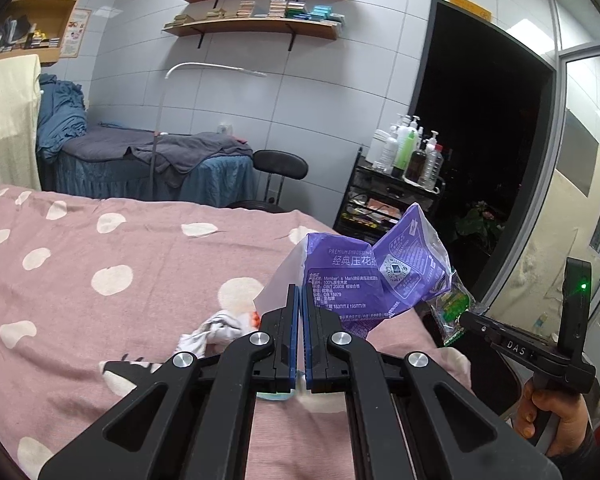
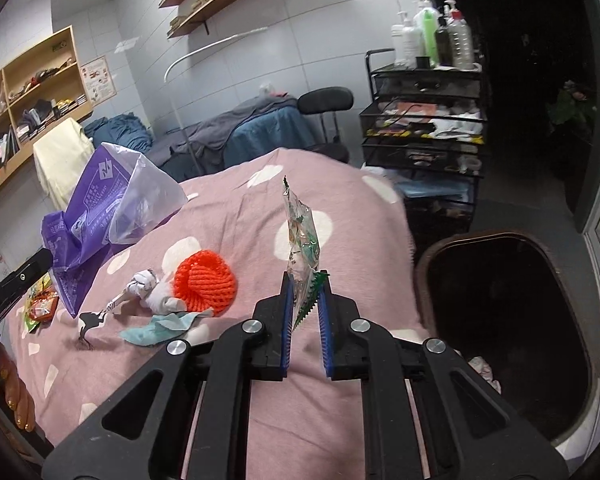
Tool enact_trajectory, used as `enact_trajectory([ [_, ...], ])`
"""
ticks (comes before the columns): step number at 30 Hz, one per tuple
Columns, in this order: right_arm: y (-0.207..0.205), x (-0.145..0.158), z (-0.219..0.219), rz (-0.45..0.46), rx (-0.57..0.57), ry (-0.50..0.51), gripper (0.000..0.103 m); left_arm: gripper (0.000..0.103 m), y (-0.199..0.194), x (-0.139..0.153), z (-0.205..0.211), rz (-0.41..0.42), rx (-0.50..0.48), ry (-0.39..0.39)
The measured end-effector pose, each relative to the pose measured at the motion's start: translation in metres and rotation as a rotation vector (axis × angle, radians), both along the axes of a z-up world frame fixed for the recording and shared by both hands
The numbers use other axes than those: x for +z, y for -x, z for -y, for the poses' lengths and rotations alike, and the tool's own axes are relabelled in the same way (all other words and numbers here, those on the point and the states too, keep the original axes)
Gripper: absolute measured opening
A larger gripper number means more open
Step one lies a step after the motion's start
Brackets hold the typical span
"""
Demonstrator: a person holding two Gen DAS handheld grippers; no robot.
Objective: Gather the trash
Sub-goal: 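Drop the green wrapper into the wastebasket with the right gripper while left holds the purple bag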
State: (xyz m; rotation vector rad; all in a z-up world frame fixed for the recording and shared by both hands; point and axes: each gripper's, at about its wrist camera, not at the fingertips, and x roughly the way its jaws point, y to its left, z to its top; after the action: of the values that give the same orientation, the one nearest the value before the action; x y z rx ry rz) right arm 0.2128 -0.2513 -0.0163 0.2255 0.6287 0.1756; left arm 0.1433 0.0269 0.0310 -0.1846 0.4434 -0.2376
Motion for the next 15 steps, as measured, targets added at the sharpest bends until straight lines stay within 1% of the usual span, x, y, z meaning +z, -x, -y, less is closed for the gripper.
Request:
enact_trajectory([
  [10, 0.039, -0.002, 0.055, 0.018, -0.134, -0.008, 0.013, 0.003, 0.003, 0.0, 0.047, 0.009, -0.113, -0.008],
  [15, 0.053, -0.01, 0.079, 0.011, -0.211, 0.032, 0.013, 0.003, 0.002, -0.001, 0.067, 0.001, -0.166, -0.003],
])
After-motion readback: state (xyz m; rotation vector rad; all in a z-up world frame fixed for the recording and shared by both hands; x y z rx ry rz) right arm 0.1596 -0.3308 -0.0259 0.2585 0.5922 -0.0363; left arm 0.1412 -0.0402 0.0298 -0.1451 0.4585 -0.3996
